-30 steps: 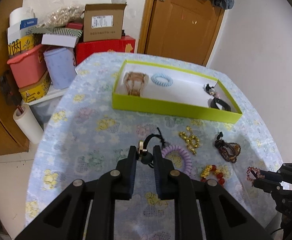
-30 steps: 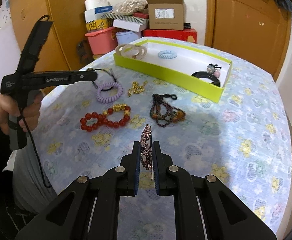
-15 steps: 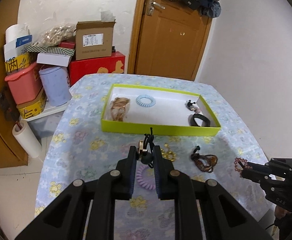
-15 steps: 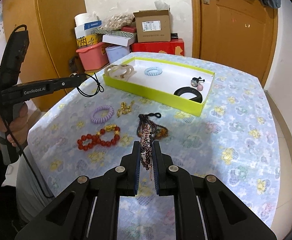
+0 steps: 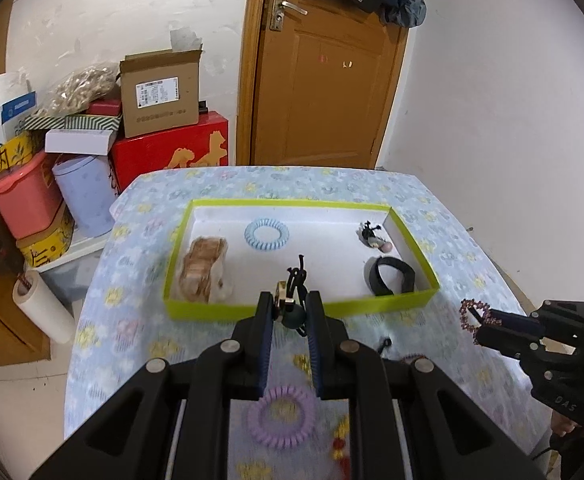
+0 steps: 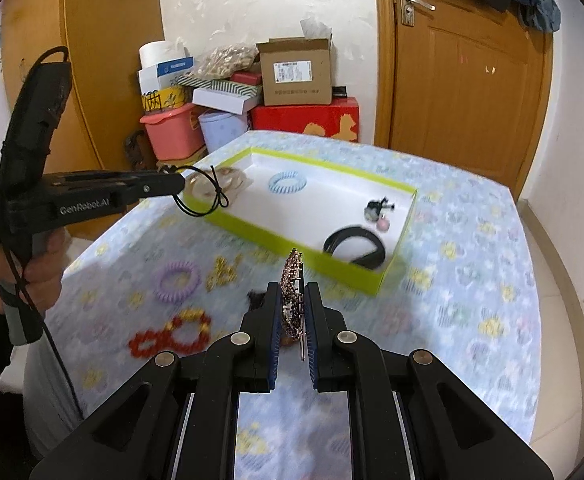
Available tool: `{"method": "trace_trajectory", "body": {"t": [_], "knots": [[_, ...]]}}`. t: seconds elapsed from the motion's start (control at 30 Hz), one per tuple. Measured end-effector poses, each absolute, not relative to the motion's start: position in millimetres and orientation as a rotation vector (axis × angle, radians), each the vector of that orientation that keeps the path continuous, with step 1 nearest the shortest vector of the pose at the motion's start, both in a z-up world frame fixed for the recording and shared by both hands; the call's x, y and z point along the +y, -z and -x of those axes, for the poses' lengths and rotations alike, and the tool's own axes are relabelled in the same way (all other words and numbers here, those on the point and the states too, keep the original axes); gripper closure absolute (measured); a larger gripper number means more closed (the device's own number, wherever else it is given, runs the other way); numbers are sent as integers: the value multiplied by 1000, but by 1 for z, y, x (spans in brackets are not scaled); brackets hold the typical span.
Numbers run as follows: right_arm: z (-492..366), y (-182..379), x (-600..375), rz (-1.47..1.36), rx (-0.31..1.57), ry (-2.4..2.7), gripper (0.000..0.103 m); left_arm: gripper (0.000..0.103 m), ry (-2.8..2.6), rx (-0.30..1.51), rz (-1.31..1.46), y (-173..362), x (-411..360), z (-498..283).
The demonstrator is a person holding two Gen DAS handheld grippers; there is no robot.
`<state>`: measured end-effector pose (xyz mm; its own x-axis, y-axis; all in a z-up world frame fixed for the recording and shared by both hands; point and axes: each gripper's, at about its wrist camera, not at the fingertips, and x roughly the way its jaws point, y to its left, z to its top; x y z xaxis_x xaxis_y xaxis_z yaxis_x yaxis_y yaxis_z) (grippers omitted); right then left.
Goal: Organize jewelry
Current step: 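Carry the rhinestone clip and black hair tie into the green box and release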
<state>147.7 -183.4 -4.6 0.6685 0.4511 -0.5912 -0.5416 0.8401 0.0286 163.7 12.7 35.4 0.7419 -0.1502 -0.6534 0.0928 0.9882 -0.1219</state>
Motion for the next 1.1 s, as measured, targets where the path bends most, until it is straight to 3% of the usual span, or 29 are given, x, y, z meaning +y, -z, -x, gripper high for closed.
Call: {"method": "trace_trajectory", "body": {"t": [0.47,1.1], "knots": [[-222,9,-169,161,639,-556,92,86,56,829,37,1,6,-242],[-320,42,-141,158,774,-532,91,83,10,879,-9,26,4,-259]]}}
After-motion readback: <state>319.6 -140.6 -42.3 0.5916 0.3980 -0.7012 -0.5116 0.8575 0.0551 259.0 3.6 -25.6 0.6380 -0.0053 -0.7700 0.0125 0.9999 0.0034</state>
